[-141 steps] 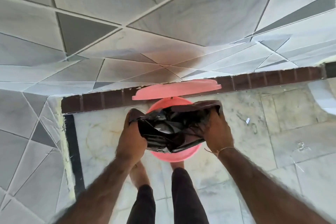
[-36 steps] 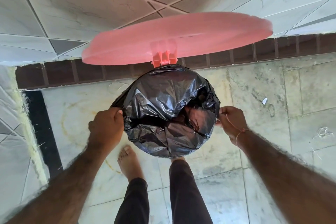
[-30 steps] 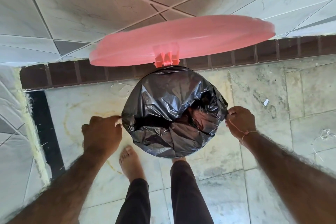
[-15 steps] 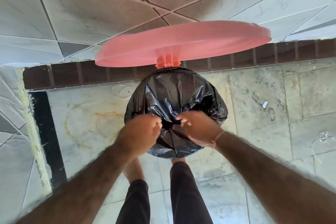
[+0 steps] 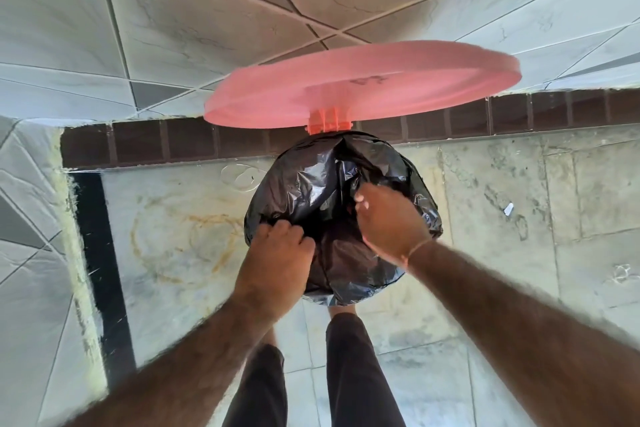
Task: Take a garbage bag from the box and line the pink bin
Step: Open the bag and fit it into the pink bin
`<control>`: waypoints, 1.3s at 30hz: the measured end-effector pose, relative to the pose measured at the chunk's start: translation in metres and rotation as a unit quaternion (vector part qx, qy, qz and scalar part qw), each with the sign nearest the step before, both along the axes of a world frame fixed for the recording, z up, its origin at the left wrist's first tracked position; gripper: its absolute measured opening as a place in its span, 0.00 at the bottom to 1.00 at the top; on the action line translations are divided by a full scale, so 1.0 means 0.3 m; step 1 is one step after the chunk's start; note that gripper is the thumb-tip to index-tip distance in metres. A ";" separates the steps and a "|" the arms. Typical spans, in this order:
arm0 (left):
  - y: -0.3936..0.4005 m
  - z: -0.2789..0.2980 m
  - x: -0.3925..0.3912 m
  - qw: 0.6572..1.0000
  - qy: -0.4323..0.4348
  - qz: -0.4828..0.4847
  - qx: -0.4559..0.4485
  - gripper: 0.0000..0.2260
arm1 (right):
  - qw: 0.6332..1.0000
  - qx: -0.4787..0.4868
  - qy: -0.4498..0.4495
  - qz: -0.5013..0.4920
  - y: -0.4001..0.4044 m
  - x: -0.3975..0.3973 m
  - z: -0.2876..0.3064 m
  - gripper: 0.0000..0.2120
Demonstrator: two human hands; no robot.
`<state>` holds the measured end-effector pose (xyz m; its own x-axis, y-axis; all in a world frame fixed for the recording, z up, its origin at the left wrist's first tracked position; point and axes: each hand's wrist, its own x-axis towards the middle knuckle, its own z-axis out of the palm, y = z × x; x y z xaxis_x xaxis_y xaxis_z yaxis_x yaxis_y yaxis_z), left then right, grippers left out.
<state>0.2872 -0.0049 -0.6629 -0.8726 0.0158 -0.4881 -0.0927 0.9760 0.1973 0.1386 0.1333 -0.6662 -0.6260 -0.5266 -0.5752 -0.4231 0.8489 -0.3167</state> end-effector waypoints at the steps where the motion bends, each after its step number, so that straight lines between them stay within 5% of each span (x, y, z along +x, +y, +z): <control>1: -0.011 0.005 -0.003 1.000 0.007 0.026 -0.009 0.08 | 0.996 0.035 0.009 0.085 0.031 0.053 0.015 0.14; 3: -0.042 0.007 -0.004 0.995 0.011 0.096 -0.038 0.11 | 0.971 0.130 -0.023 0.199 0.094 0.122 0.024 0.17; 5: -0.071 0.004 0.005 0.984 0.005 0.176 -0.029 0.14 | 0.969 0.170 -0.042 0.177 0.141 0.127 0.011 0.18; 8: -0.086 0.006 0.008 0.957 0.011 0.283 0.058 0.16 | 0.997 0.022 0.015 0.077 0.152 0.137 0.001 0.14; 10: -0.085 0.013 0.000 0.940 0.040 0.328 0.087 0.15 | 0.989 -0.077 0.118 -0.040 0.136 0.138 0.012 0.09; 13: -0.084 0.020 -0.007 0.898 0.066 0.419 0.117 0.14 | 0.923 -0.082 0.159 -0.342 0.121 0.102 0.040 0.10; 16: -0.079 0.020 -0.007 0.835 0.056 0.522 0.162 0.18 | 0.851 -0.053 0.036 -0.521 0.143 0.066 0.000 0.20; 21: -0.083 0.025 -0.018 0.775 0.021 0.587 0.234 0.14 | 0.735 -0.164 -0.230 -0.617 0.171 0.021 -0.009 0.33; 23: -0.100 0.014 -0.012 0.755 -0.005 0.606 0.251 0.15 | 0.720 -0.155 -0.295 -0.609 0.197 -0.002 0.005 0.35; 26: -0.139 0.010 0.003 0.712 -0.033 0.639 0.288 0.22 | 0.710 -0.121 -0.332 -0.609 0.254 -0.027 0.007 0.36; 31: -0.147 0.006 0.045 0.648 -0.040 0.694 0.312 0.13 | 0.603 -0.163 -0.335 -0.705 0.296 -0.005 -0.010 0.37; 36: -0.080 0.012 0.087 0.486 -0.074 0.764 0.418 0.13 | 0.512 -0.226 -0.349 -0.752 0.284 0.080 -0.023 0.36; 39: -0.081 0.012 0.111 0.471 -0.067 0.770 0.425 0.12 | 0.518 -0.226 -0.362 -0.741 0.289 0.106 -0.016 0.35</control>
